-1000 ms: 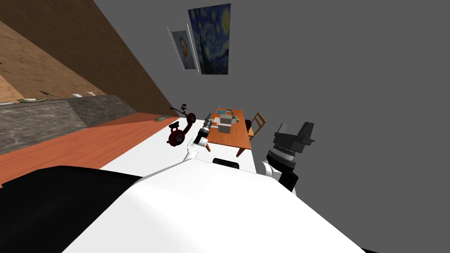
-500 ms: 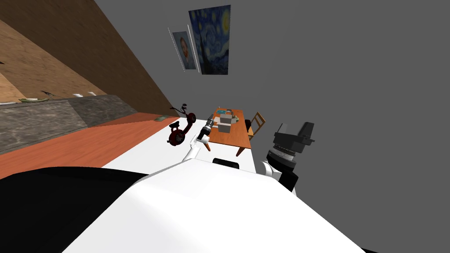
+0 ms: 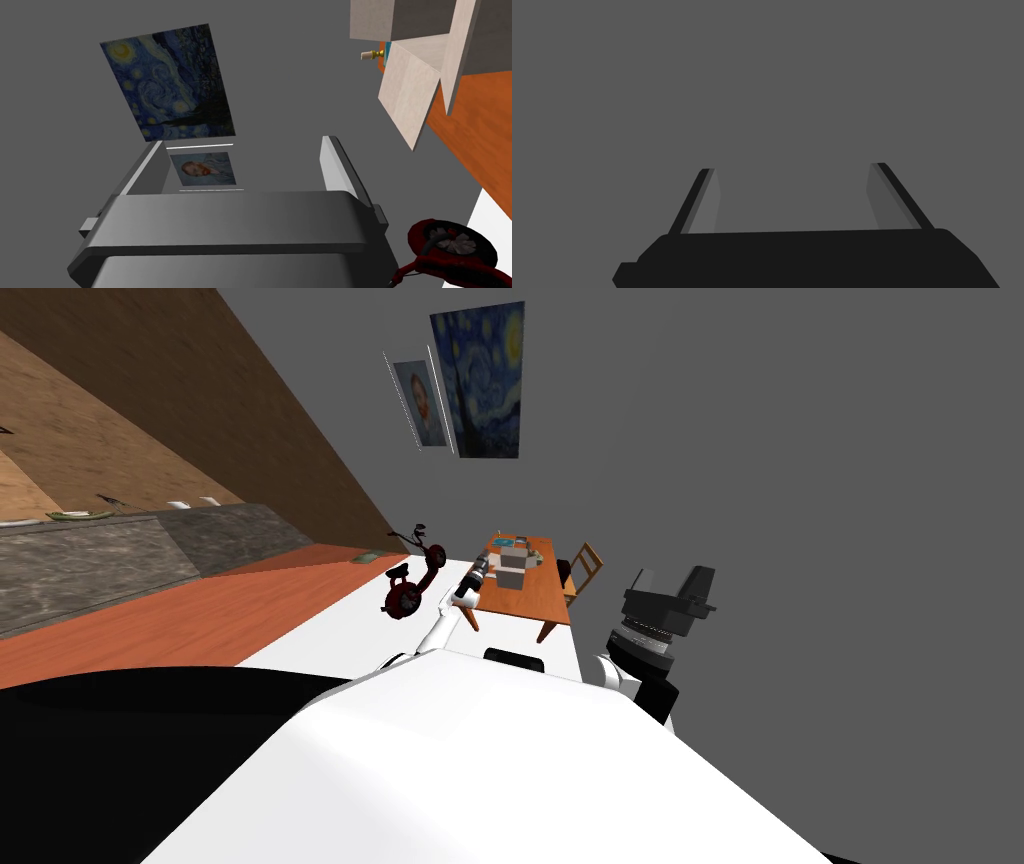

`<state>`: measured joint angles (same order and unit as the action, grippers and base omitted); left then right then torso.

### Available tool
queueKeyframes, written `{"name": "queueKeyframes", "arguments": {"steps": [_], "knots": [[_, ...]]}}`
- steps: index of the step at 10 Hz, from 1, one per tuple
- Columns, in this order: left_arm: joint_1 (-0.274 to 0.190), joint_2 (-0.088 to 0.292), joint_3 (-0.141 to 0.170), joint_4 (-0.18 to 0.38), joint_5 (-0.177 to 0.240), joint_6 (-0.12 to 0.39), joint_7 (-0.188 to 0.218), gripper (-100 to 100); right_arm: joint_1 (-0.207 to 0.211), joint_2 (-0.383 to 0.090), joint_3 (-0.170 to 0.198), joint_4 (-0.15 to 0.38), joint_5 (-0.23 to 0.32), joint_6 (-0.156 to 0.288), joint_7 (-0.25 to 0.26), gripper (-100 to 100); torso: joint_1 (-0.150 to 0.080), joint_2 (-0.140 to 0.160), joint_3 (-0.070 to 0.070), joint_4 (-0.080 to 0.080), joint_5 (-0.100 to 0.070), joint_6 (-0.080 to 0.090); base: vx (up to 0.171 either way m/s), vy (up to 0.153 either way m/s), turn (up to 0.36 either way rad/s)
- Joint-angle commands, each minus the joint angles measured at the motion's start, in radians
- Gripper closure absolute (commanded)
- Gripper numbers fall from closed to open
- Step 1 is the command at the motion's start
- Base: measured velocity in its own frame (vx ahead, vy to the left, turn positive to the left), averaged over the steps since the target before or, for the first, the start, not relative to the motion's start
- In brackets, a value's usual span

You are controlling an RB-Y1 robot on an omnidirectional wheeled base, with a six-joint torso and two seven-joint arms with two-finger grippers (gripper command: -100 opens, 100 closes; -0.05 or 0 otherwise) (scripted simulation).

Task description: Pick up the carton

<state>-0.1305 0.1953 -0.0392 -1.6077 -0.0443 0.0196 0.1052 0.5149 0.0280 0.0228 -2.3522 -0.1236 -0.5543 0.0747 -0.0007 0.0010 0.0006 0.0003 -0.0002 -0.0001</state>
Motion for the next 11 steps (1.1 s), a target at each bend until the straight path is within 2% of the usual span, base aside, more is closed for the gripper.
{"name": "queueKeyframes", "arguments": {"steps": [1, 3, 4, 5, 6, 7, 8, 9, 10, 11], "knots": [[-0.050, 0.004, 0.004, 0.050, 0.007, 0.043, 0.008, -100, 0.000, 0.000, 0.000, 0.000, 0.000, 0.000, 0.000, 0, 0.000, 0.000, 0.000, 0.000, 0.000, 0.000, -0.024, -0.013, 0.003], [-0.065, 0.004, 0.004, 0.087, 0.007, 0.043, 0.008, -100, 0.000, 0.000, 0.000, 0.000, 0.000, 0.000, 0.000, 0, 0.000, 0.000, 0.000, 0.000, 0.000, 0.000, -0.019, -0.010, 0.001], [-0.107, 0.003, 0.006, 0.120, 0.012, 0.083, 0.015, -100, 0.000, 0.000, 0.000, 0.000, 0.000, 0.000, 0.000, 0, 0.000, 0.000, 0.000, 0.000, 0.000, 0.000, -0.025, -0.008, 0.006], [-0.116, 0.003, 0.006, 0.147, 0.012, 0.083, 0.015, -100, 0.000, 0.000, 0.000, 0.000, 0.000, 0.000, 0.000, 0, 0.000, 0.000, 0.000, 0.000, 0.000, 0.000, -0.025, -0.009, 0.000], [-0.116, 0.003, 0.006, 0.148, 0.012, 0.083, 0.015, -100, 0.000, 0.000, 0.000, 0.000, 0.000, 0.000, 0.000, 0, 0.000, 0.000, 0.000, 0.000, 0.000, 0.000, -0.012, -0.004, 0.001], [-0.163, 0.002, 0.009, 0.190, 0.017, 0.123, 0.021, -100, 0.000, 0.000, 0.000, 0.000, 0.000, 0.000, 0.000, 0, 0.000, 0.000, 0.000, 0.000, 0.000, 0.000, -0.026, -0.010, 0.006], [-0.168, 0.002, 0.009, 0.210, 0.017, 0.123, 0.021, -100, 0.000, 0.000, 0.000, 0.000, 0.000, 0.000, 0.000, 0, 0.000, 0.000, 0.000, 0.000, 0.000, 0.000, -0.030, -0.011, 0.003], [-0.212, 0.000, 0.011, 0.246, 0.022, 0.163, 0.027, -100, 0.000, 0.000, 0.000, 0.000, 0.000, 0.000, 0.000, 0, 0.000, 0.000, 0.000, 0.000, 0.000, 0.000, -0.041, -0.010, 0.008], [-0.220, 0.000, 0.011, 0.270, 0.022, 0.163, 0.027, -100, 0.000, 0.000, 0.000, 0.000, 0.000, 0.000, 0.000, 0, 0.000, 0.001, 0.001, 0.000, 0.000, 0.000, -0.039, -0.008, 0.001], [-0.257, -0.004, 0.014, 0.298, 0.026, 0.203, 0.033, -100, 0.000, 0.000, 0.000, 0.000, 0.000, 0.000, 0.000, 0, 0.000, 0.001, 0.001, 0.000, 0.000, 0.000, -0.042, -0.014, 0.010]]}}
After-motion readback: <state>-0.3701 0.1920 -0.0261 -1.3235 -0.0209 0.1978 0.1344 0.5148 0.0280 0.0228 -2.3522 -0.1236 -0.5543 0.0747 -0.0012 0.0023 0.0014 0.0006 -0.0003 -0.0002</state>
